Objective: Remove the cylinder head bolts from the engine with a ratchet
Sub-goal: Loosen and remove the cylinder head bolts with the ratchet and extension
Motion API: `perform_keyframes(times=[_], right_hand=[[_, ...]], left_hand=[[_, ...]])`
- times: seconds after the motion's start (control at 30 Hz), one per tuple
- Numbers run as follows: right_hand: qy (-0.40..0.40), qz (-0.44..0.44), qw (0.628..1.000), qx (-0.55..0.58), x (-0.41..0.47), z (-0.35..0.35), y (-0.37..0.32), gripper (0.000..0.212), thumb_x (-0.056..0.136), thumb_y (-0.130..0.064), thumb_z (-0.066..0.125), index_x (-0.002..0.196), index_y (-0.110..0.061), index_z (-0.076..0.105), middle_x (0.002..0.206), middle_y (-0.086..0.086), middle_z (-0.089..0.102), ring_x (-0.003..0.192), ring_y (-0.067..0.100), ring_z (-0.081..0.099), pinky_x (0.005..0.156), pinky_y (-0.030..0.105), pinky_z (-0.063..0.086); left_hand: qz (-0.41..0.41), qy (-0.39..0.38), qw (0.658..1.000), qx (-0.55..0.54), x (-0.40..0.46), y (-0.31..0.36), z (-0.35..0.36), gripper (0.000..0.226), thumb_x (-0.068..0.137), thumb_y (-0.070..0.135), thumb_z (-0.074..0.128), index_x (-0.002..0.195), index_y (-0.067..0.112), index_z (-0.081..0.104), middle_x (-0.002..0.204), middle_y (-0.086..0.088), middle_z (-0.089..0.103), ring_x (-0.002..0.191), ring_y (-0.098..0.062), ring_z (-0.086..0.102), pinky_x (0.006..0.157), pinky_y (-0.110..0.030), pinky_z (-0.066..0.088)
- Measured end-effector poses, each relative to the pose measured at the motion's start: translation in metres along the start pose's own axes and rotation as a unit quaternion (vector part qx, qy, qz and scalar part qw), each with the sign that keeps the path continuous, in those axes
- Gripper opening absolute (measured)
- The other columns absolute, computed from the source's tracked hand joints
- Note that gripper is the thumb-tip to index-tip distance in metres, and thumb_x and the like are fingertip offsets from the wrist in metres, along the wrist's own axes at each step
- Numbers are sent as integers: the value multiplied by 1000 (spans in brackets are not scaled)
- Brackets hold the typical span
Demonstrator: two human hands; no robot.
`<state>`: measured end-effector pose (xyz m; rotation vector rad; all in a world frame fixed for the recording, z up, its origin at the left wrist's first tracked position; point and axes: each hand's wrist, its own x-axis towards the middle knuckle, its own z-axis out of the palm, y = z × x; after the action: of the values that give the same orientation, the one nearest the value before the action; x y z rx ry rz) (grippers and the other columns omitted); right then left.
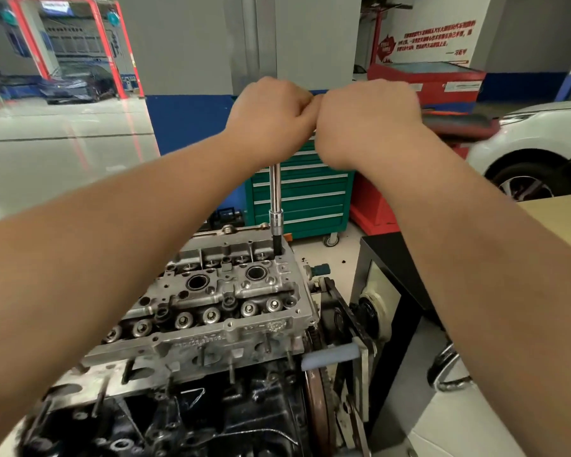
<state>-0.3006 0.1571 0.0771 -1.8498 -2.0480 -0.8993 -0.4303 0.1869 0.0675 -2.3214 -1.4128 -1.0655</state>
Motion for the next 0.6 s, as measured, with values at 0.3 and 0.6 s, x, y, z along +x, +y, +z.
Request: perform_keyframes(times=[0.3,0.6], right_hand=[[-49,-40,997,40,28,9,-7,4,93,-17,54,91,-17,57,83,5,57,74,31,55,68,40,41],[-11,-34,999,5,-7,1,18,25,89,-20,51,68,-19,38,66,3,40,55,24,38,51,32,32]], left_hand=[[10,-25,989,148,2,-14,-6,49,109,29,37,66,9,50,60,-10,45,61,-31,47,56,-35,30],[40,-34,996,-71,-3,-9,1,53,109,30,43,58,15,49,56,-8,50,52,-21,42,57,-39,37]])
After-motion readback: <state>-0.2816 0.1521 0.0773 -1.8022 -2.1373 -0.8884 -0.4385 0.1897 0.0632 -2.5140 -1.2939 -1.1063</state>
